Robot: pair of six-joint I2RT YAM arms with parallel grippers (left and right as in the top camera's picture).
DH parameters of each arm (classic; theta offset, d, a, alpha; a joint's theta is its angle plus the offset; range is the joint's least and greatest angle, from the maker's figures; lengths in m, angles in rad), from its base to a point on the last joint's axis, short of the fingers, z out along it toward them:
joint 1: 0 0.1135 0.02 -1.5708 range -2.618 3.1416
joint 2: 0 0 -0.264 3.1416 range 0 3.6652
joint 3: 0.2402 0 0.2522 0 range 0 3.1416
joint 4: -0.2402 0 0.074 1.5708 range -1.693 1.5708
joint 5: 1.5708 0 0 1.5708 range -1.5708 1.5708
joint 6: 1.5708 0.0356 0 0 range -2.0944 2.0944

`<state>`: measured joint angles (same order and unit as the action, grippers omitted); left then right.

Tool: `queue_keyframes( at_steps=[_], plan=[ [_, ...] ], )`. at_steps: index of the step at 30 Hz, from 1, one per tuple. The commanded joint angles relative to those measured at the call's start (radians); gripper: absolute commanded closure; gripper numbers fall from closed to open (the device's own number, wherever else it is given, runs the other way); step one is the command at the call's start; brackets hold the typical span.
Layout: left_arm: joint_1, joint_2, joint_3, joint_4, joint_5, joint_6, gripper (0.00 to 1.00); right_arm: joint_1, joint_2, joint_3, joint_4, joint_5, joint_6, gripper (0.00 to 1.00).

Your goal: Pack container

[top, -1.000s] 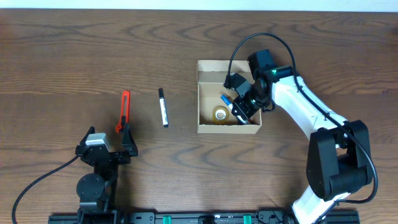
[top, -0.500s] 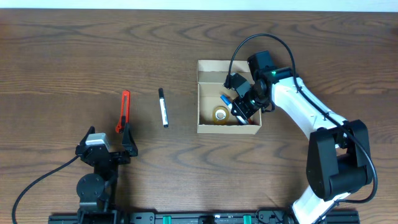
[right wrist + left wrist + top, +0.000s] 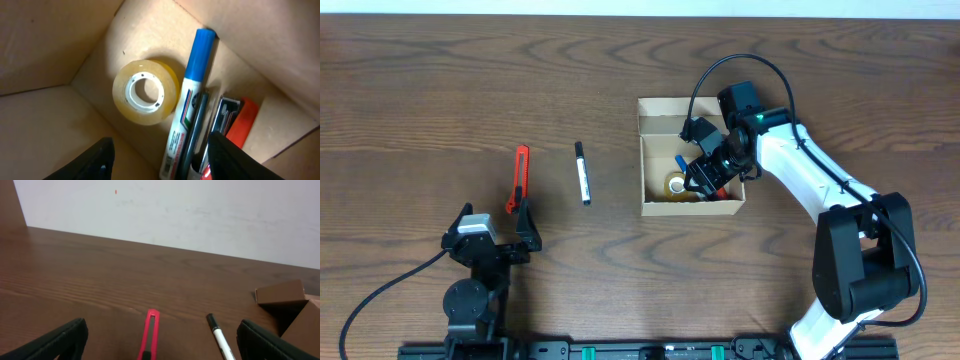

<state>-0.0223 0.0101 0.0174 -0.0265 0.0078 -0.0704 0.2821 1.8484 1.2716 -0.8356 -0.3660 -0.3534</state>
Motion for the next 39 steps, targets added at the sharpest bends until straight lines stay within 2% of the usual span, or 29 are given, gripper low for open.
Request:
queue_keyframes(
  at_steps=[1, 12, 15, 17, 19, 23, 25, 27, 30, 39],
  plan=[
    [0.004, -0.005, -0.013, -0.051, -0.011, 0.011, 0.05, 0.008, 0.005, 0.084, -0.020, -0.005, 0.021, 0.46],
    [0.004, -0.005, -0.013, -0.051, -0.011, 0.011, 0.04, 0.006, 0.005, 0.449, -0.176, 0.012, 0.082, 0.42],
    [0.004, -0.005, -0.013, -0.051, -0.011, 0.011, 0.05, 0.002, 0.005, 0.593, -0.279, 0.156, 0.159, 0.38],
    [0.004, -0.005, -0.013, -0.051, -0.011, 0.011, 0.05, -0.008, 0.005, 0.703, -0.359, 0.304, 0.221, 0.23],
    [0.004, -0.005, -0.013, -0.051, -0.011, 0.011, 0.05, -0.023, 0.005, 0.819, -0.448, 0.464, 0.290, 0.01],
    [0.004, -0.005, -0.013, -0.051, -0.011, 0.011, 0.05, -0.068, -0.008, 1.035, -0.649, 0.711, 0.442, 0.01],
    [0.004, -0.005, -0.013, -0.051, -0.011, 0.011, 0.05, -0.095, -0.021, 1.102, -0.732, 0.747, 0.488, 0.01],
    [0.004, -0.005, -0.013, -0.051, -0.011, 0.011, 0.05, -0.123, -0.039, 1.134, -0.790, 0.768, 0.496, 0.01],
    [0.004, -0.005, -0.013, -0.051, -0.011, 0.011, 0.05, -0.194, -0.087, 1.137, -0.863, 0.826, 0.586, 0.01],
    [0.004, -0.005, -0.013, -0.051, -0.011, 0.011, 0.05, -0.389, -0.159, 1.131, -0.862, 0.872, 0.550, 0.01]
  ],
)
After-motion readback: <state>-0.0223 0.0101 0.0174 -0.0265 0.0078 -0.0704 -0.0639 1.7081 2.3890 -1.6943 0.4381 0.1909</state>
